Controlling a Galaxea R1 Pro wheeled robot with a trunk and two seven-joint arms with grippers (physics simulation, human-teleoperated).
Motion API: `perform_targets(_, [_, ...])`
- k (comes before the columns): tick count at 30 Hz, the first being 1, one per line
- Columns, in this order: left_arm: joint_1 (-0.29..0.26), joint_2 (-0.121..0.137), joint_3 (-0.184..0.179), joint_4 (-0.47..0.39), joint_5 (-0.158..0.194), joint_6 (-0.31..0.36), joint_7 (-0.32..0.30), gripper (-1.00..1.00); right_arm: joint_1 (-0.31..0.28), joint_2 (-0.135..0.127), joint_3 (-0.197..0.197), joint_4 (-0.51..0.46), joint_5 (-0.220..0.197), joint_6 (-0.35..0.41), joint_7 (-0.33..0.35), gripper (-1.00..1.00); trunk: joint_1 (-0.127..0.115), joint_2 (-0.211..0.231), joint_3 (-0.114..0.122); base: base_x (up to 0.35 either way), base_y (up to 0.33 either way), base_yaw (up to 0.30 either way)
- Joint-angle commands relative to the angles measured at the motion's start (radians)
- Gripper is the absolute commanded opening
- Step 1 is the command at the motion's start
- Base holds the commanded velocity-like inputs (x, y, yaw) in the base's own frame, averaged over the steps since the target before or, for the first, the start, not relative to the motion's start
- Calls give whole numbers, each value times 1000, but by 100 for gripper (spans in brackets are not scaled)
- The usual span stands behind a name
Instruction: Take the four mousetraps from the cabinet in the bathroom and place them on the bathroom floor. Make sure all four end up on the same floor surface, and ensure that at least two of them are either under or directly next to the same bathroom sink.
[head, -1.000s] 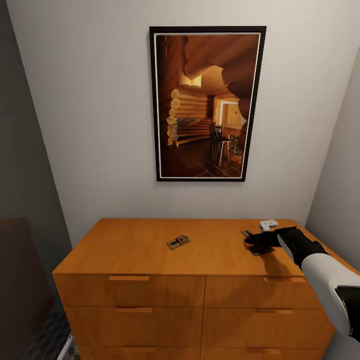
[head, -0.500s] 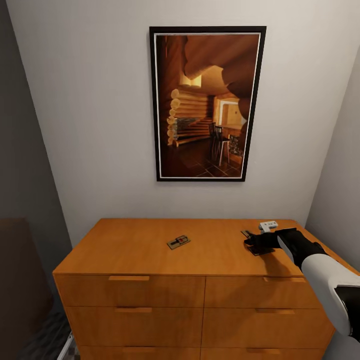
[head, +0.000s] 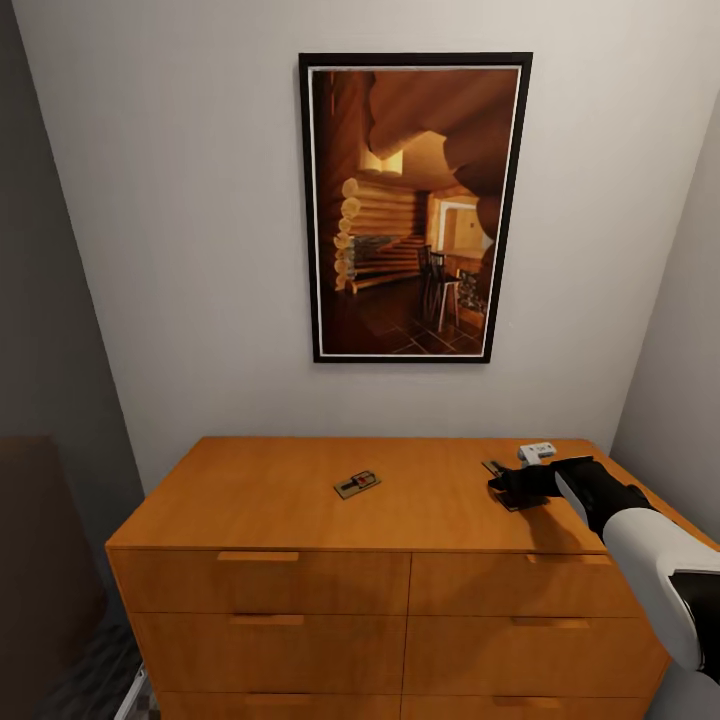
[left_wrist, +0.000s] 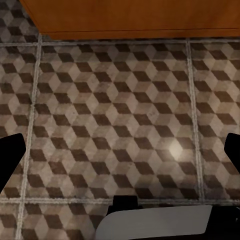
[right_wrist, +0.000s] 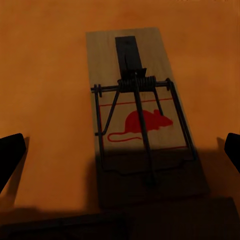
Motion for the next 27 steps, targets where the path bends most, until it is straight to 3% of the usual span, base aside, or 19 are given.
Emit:
perform_targets(1, [0,0,-1,-1,-1,-2,1,100,1,0,11,10,12,4,7,100,0,0,-1,0,0,0])
perform_targets(26, [0,0,-1,-1,-1,-2,1,100,1,1,11,34,12,-36,7,100,0,0,-1,0,0,0])
perform_targets(27, [0,0,-1,-1,-1,-2,1,100,1,1,11,35,12,-37,7,-100,0,0,-1,0,0,0])
